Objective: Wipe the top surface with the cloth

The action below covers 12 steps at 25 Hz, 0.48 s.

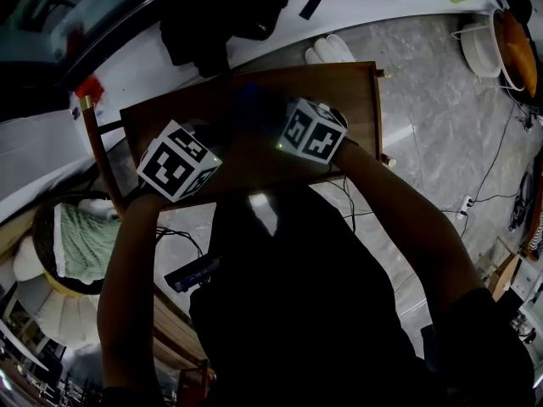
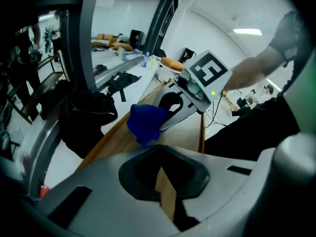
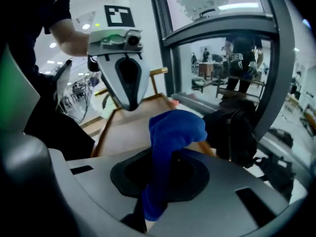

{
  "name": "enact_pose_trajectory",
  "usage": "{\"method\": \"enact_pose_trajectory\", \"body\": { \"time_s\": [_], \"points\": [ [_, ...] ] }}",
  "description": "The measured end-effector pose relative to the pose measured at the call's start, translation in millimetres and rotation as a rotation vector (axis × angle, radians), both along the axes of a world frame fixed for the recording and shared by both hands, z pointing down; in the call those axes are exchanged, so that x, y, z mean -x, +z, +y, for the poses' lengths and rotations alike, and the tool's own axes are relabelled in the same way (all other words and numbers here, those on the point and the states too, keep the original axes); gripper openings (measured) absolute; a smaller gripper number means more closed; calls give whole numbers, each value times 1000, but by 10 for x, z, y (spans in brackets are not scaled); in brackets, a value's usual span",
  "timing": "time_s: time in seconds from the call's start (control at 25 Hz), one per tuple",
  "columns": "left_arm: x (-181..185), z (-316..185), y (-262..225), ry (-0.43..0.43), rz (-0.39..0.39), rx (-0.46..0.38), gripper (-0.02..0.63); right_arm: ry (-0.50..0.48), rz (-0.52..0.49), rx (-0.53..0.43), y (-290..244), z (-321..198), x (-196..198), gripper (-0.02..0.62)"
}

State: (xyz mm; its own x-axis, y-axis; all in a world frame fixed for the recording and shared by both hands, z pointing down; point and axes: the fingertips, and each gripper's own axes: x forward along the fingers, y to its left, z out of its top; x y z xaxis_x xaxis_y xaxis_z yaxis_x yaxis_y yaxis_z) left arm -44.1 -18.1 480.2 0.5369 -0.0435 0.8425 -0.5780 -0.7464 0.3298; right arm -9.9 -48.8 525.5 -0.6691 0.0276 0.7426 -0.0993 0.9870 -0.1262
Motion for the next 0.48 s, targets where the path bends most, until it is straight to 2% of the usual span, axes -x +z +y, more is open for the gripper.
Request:
{"method": "enact_pose_trajectory", "body": {
  "time_s": [0.2,0.32,0.48],
  "points": [
    [-22,-530,-214,-67,-5,-93,9,-23,97,-82,117,-666,-78,63],
    [-78,-646,-219,-85,1,-103,9,-66,150,-82,279,-733,-145,63],
    [-121,-627,-170,-97,13,-85,9,-66,132,-89,321,-701,-139,63]
  ]
}}
